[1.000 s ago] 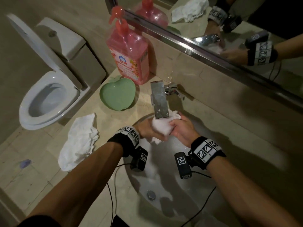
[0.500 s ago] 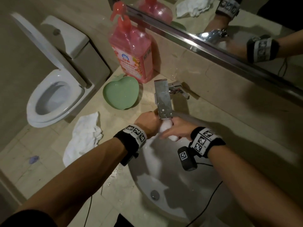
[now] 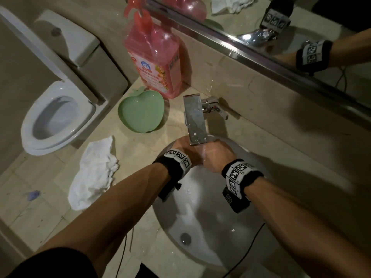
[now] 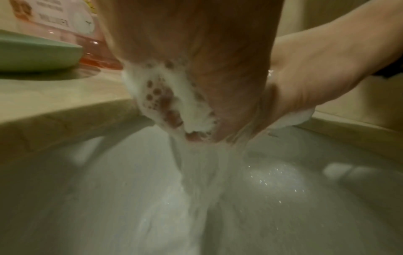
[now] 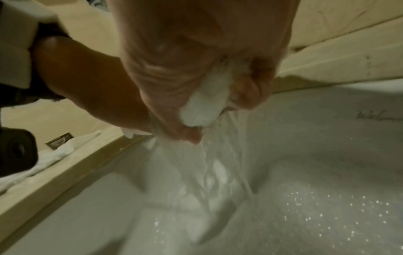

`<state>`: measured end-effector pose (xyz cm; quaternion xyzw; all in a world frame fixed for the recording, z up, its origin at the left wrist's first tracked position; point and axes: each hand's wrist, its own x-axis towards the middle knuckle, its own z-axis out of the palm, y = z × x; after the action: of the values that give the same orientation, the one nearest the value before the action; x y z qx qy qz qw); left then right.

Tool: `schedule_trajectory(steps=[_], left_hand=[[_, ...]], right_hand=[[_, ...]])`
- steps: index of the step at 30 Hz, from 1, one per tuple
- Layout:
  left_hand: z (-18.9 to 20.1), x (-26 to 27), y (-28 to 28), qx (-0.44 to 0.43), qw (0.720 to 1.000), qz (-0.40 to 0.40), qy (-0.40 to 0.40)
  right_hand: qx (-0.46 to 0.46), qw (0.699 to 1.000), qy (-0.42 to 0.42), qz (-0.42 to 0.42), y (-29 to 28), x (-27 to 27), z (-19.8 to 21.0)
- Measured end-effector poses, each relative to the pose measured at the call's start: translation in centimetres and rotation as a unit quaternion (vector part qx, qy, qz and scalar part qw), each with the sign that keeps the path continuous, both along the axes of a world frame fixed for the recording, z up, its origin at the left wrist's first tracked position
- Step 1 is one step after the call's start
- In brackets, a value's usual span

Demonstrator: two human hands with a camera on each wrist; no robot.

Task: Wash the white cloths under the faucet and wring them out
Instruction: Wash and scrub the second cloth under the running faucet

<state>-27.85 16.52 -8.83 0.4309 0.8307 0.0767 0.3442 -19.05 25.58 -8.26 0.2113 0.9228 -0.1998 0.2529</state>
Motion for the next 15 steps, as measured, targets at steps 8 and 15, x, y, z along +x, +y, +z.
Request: schedule_trajectory(steps=[8, 15], left_hand=[[0.8, -2.0, -2.3, -0.002, 0.997, -0.041, -0.067], [1.4, -2.0, -5.9, 0.133, 0.986, 0.097, -0.034]], right_hand=[[-0.215, 0.970, 0.093, -0.067, 1.5, 0.9, 0.2], [-0.296, 0.928, 0.133, -0.182, 0.9, 2.1, 0.2]])
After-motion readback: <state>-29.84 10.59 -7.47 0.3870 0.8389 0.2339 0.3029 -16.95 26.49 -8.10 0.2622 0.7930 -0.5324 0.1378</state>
